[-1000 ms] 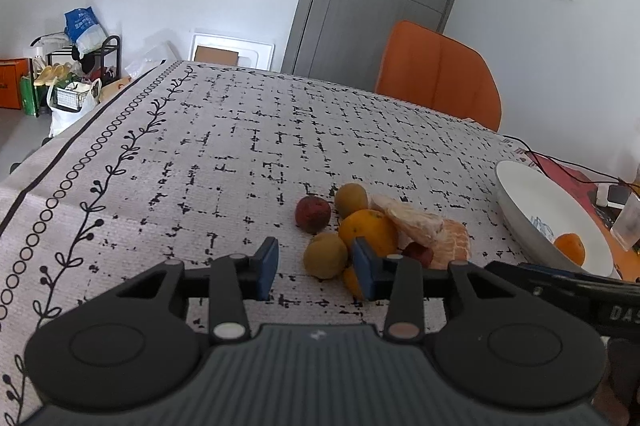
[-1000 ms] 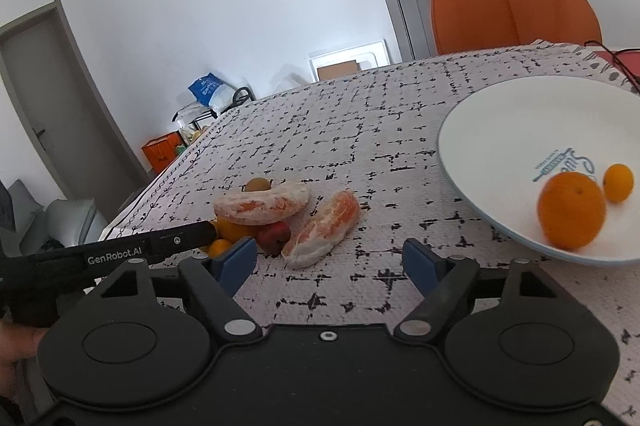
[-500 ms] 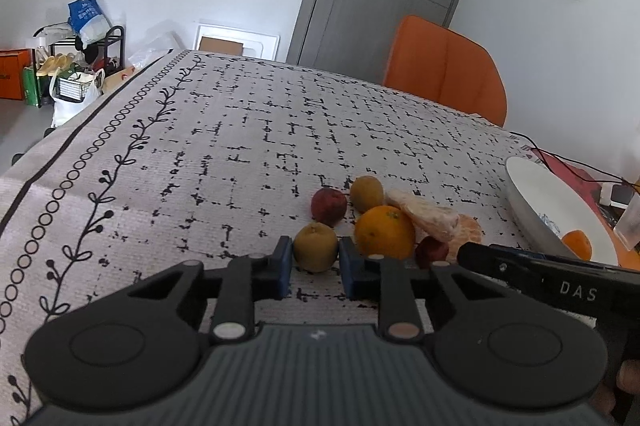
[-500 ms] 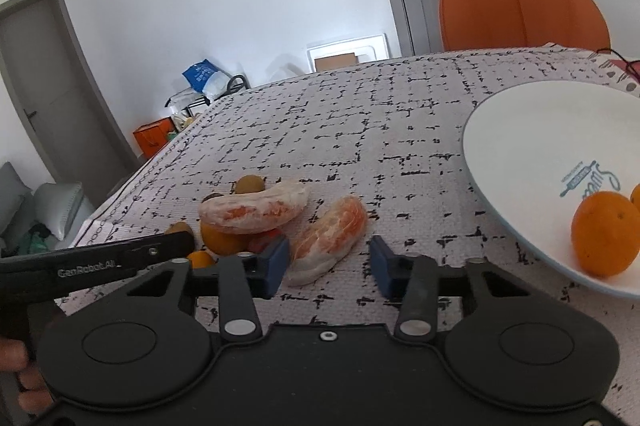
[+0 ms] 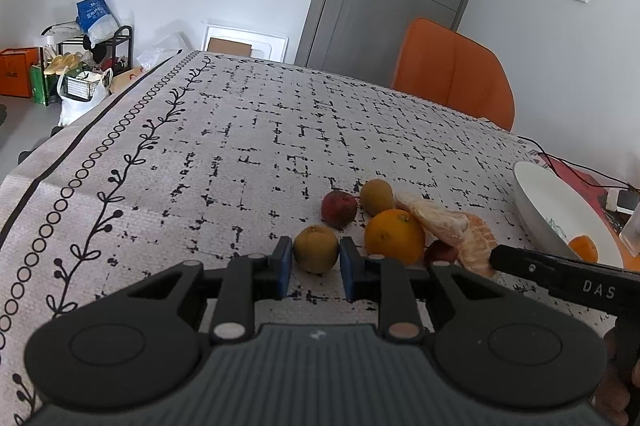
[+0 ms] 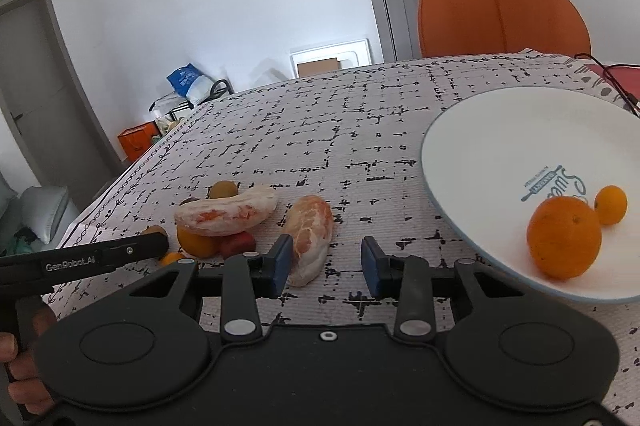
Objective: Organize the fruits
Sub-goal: 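Grasp a small yellow fruit with the left tool while the right tool grasps a peeled tangerine, then carry both fruits to the plate while the right tool releases the tangerine onto it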
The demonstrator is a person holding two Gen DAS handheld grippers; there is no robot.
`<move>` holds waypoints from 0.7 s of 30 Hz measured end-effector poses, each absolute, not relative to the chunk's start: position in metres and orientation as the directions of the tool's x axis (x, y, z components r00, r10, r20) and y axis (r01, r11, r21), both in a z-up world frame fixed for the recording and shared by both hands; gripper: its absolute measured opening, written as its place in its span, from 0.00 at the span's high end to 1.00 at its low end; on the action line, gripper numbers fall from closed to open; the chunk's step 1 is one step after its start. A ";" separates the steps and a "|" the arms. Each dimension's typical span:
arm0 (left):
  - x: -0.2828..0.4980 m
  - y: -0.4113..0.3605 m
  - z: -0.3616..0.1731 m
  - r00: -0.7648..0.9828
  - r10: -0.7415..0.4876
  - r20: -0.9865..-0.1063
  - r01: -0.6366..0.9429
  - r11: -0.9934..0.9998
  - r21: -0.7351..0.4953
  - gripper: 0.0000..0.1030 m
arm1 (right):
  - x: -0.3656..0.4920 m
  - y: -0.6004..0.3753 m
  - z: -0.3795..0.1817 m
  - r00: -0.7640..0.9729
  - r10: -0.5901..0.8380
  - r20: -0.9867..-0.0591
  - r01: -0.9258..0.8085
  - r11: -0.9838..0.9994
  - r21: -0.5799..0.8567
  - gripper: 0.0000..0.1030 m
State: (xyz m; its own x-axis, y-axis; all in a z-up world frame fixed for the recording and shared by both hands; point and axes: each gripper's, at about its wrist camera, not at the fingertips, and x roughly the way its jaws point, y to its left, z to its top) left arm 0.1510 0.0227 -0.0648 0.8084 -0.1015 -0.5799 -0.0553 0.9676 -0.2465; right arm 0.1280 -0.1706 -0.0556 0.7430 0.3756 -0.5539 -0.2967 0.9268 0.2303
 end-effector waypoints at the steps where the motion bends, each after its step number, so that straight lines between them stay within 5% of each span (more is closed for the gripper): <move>1: 0.152 0.021 -0.065 0.809 -0.097 -0.580 -0.056 0.969 -0.240 0.77 | 0.128 -0.168 -0.055 0.741 0.377 -0.555 -0.303 0.926 0.225 0.63; 21: 0.139 0.040 -0.057 0.821 -0.068 -0.567 -0.089 0.965 -0.245 0.77 | 0.142 -0.135 -0.060 0.747 0.334 -0.575 -0.340 0.935 0.102 0.59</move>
State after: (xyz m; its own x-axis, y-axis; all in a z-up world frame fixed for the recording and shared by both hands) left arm 0.1390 0.0398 -0.0575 0.8206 -0.0684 -0.5674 -0.0890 0.9654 -0.2450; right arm 0.1420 -0.1345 -0.0597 0.7466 0.3344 -0.5750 -0.3402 0.9348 0.1019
